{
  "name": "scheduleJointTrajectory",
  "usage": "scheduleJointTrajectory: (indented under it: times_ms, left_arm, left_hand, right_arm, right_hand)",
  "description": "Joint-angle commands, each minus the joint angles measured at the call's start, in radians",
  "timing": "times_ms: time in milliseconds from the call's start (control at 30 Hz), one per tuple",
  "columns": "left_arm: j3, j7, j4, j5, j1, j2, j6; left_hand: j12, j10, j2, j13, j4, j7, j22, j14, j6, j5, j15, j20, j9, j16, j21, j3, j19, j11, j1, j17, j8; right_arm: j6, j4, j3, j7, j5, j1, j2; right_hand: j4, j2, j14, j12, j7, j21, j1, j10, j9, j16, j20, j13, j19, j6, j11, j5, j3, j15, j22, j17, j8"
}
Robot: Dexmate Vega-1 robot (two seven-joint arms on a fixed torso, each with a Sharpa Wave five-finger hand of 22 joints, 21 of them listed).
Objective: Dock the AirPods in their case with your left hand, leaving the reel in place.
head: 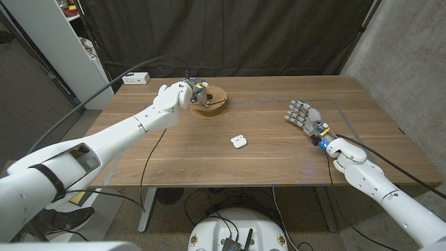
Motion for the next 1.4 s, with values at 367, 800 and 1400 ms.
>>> scheduleJointTrajectory:
  times_ms: [367, 800, 1400]
  left_arm:
    - [-0.104, -0.063, -0.261, -0.087, 0.133, 0.105, -0.037]
    - [-0.066, -0.121, -0.338, -0.041, 0.179, 0.086, 0.041]
    - [-0.007, -0.155, -0.256, -0.040, 0.134, -0.001, -0.027]
  left_hand:
    - [0.004, 0.010, 0.002, 0.005, 0.003, 0.005, 0.003, 0.005, 0.005, -0.001, -0.085, -0.002, 0.036, -0.004, 0.002, -0.011, 0.006, 0.004, 0.014, 0.001, 0.007]
    - [-0.003, 0.006, 0.006, 0.006, 0.005, 0.005, 0.003, -0.001, 0.001, -0.002, -0.087, -0.002, 0.038, -0.008, -0.001, -0.018, 0.002, 0.007, 0.018, 0.001, 0.005]
    - [-0.008, 0.010, 0.012, 0.007, 0.004, 0.005, 0.003, -0.002, 0.004, -0.003, -0.090, -0.001, 0.037, -0.007, -0.003, -0.024, 0.000, 0.006, 0.030, 0.001, 0.004]
  right_arm:
    - [-0.030, -0.044, -0.036, 0.045, 0.014, -0.004, -0.003]
    - [-0.062, 0.010, -0.027, 0.145, 0.041, 0.042, -0.043]
    - [-0.018, 0.067, 0.017, 0.196, 0.071, 0.010, -0.053]
  right_hand:
    - [0.000, 0.001, 0.012, 0.002, 0.004, -0.001, -0.005, 0.005, 0.002, -0.005, 0.004, 0.005, -0.004, 0.011, 0.001, 0.002, 0.004, -0.103, 0.005, 0.001, 0.001]
    - [-0.001, 0.000, 0.012, 0.001, 0.005, -0.001, -0.004, 0.005, 0.002, -0.005, 0.004, 0.005, -0.004, 0.010, 0.002, 0.002, 0.004, -0.103, 0.005, 0.002, 0.001]
    - [0.001, 0.007, 0.011, 0.000, 0.002, -0.002, -0.005, 0.005, 0.001, -0.004, 0.002, 0.005, -0.006, 0.012, 0.003, 0.002, 0.005, -0.103, 0.005, 0.005, 0.001]
